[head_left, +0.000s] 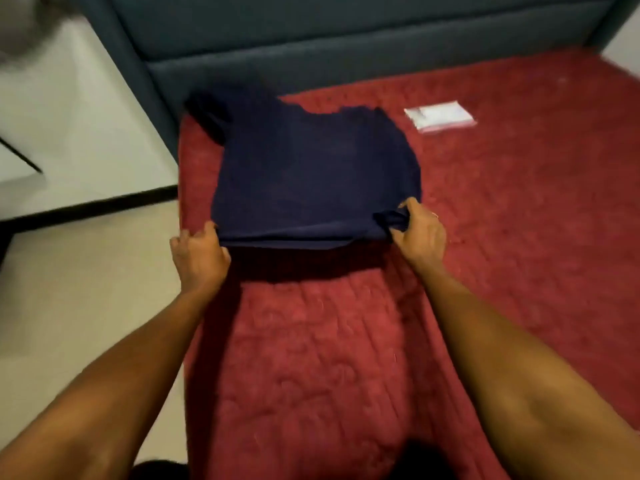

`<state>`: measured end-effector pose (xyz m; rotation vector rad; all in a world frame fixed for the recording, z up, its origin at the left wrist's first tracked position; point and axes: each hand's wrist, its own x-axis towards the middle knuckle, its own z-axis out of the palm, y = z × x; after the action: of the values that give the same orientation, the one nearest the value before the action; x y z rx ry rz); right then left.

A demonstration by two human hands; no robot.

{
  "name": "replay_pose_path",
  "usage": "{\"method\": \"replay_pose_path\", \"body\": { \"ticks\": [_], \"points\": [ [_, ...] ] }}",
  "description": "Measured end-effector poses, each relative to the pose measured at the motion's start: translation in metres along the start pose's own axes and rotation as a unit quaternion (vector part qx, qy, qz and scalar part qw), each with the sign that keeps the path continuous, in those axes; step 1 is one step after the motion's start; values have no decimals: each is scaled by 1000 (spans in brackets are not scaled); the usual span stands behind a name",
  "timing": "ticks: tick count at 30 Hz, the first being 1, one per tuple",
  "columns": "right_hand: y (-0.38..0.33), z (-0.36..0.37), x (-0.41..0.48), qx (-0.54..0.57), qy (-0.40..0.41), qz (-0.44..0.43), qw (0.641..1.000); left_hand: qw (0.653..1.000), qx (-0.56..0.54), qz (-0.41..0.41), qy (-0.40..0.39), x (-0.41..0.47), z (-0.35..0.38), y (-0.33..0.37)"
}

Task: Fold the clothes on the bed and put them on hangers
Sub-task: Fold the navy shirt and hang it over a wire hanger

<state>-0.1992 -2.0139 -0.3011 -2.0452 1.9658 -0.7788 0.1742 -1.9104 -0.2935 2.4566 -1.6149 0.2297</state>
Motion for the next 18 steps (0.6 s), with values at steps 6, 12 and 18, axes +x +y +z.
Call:
{"method": "replay_pose_path", "body": {
  "ticks": [6,12,18],
  "points": [
    [88,39,-101,-80,-13,-29,996,996,50,74,9,-86,68,-14],
    [103,5,-136,-165,33,0,986,992,14,71,106,-123,53,-47],
    [79,-38,-170,-207,66,-16,976,997,-16,47,58,-174,18,-74]
  ]
}}
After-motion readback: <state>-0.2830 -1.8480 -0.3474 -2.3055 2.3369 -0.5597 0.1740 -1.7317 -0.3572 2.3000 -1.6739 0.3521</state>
